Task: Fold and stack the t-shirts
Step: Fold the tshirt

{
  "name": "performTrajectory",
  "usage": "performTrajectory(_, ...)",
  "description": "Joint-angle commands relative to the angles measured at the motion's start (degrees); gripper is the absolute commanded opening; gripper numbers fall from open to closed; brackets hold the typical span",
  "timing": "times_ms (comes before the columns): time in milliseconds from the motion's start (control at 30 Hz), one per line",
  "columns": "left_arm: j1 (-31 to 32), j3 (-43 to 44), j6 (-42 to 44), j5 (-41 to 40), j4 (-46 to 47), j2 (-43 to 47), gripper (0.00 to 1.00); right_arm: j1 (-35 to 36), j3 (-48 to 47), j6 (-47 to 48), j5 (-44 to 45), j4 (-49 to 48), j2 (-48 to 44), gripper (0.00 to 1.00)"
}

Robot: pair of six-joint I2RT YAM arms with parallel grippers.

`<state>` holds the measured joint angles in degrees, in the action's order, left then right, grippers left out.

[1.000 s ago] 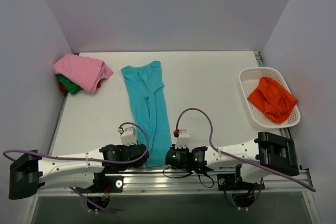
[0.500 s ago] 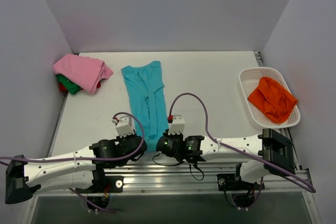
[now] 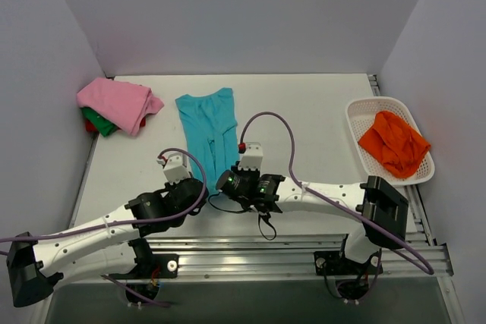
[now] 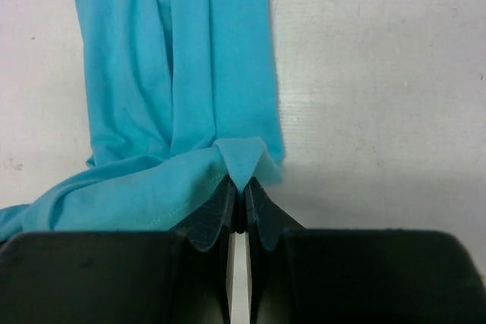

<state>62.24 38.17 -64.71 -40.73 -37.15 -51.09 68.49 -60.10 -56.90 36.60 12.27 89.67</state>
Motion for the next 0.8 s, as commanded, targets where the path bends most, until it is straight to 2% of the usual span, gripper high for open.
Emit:
performTrajectory(0,-3.51,4.36,6.24,-0.68,6.20,-1.90,0.03,-1.68,-4.49,1.88,5.15,2.05,3.49,0.00)
performTrajectory(300,-10.46,7.44,12.05,0.56,14.90,-7.00,0.03,-6.52,-16.71,7.86,4.27,2.32,14.65,0.00)
performTrajectory(500,-18.99,11.04,17.15,6.10,20.27,-13.76,0.05,-10.21,-22.43,10.14,3.48,2.14,18.78,0.00)
performTrajectory(633,-24.52,13.24,18.56,9.43,25.70,-21.30,0.06,-13.29,-26.47,11.73,2.52,1.79,22.90,0.00)
performTrajectory(700,-29.35,15.26,19.35,15.92,27.99,-24.65,0.07,-16.09,-29.79,12.86,1.37,1.26,25.02,0.00)
performTrajectory(733,-30.76,16.13,19.70,17.34,29.75,-28.33,0.09,-17.06,-31.47,13.22,0.50,1.26,27.90,0.00)
performTrajectory(767,-33.03,18.32,20.32,18.48,30.28,-30.36,0.27,-18.20,-33.57,13.66,-0.47,1.70,29.58,0.02)
